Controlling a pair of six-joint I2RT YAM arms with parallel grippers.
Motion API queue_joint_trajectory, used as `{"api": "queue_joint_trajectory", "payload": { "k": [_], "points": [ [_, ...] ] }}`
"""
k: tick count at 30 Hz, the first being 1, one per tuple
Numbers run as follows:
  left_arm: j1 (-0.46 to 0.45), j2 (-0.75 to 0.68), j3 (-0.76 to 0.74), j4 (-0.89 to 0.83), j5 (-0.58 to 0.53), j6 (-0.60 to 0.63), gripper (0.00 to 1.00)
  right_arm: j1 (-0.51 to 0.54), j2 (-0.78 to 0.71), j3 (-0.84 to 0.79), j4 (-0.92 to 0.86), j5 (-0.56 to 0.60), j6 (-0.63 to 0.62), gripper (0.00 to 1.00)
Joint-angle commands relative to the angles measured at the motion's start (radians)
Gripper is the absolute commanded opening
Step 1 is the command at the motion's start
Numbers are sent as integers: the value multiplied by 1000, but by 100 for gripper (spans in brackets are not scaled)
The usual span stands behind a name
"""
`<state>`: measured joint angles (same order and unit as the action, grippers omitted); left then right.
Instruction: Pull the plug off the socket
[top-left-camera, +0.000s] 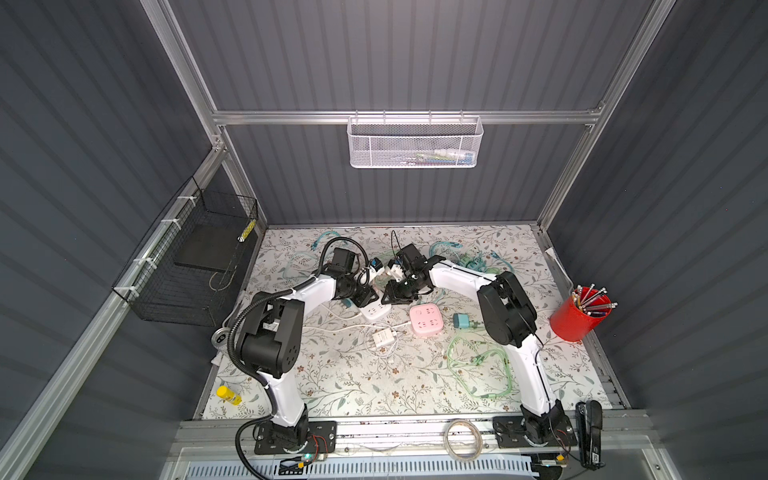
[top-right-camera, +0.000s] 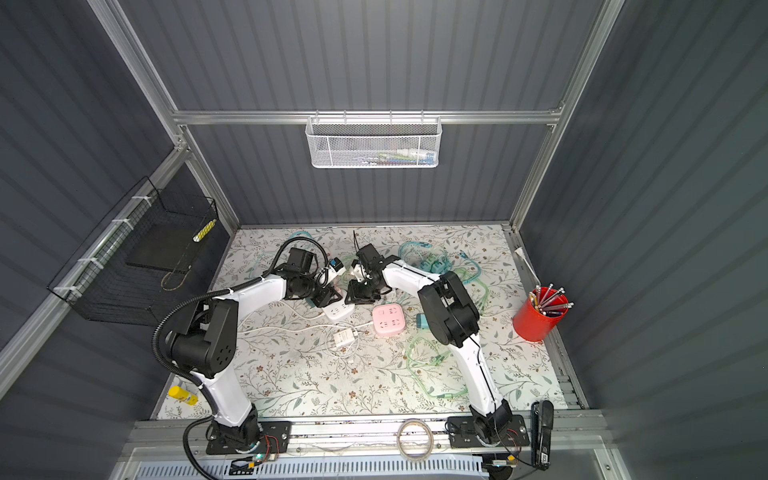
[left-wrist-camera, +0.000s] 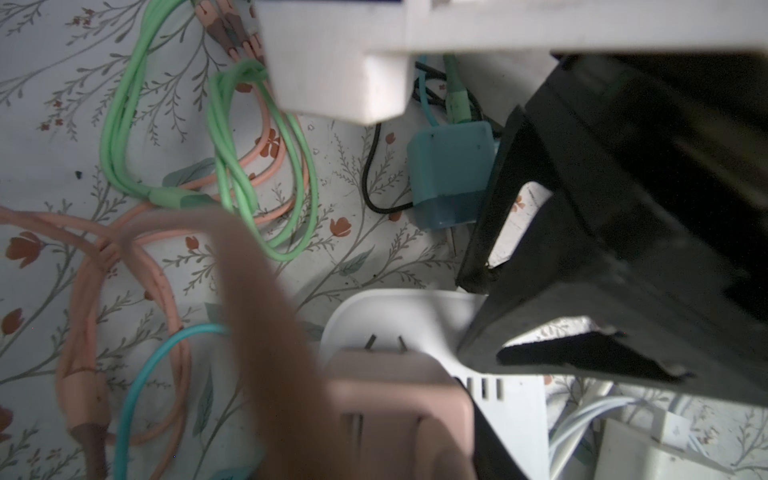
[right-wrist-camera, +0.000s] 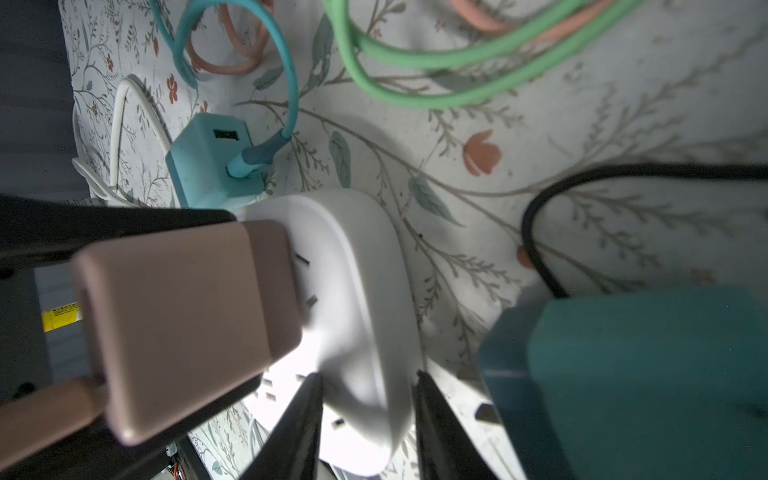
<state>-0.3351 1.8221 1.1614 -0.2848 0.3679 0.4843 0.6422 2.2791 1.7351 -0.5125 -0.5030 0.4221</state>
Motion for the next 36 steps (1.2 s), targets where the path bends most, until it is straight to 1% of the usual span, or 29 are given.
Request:
{"api": "queue_joint_trajectory", "payload": {
  "k": [1, 5, 11, 16, 21, 31, 36],
  "points": [
    [-21, -35, 41, 50, 29, 8, 20, 4, 53, -18, -89, 100, -15, 38],
    [-34, -13, 30, 69, 31, -13, 21, 3, 55, 0, -93, 98, -11, 39],
    [-36, -8, 14, 118, 55, -52, 20, 4, 60, 15, -93, 101, -5, 48],
    [-36, -18, 25, 120, 56, -55, 20, 4, 70, 20, -90, 95, 5, 47],
    [-36, -32, 35, 111, 45, -44, 19, 4, 74, 13, -95, 100, 3, 44],
    [-24, -49, 25, 82, 15, -37, 19, 4, 62, -2, -82, 97, 0, 43],
    [-12, -76, 11, 102, 21, -61, 19, 2, 65, -2, -75, 92, 12, 43]
  ]
}}
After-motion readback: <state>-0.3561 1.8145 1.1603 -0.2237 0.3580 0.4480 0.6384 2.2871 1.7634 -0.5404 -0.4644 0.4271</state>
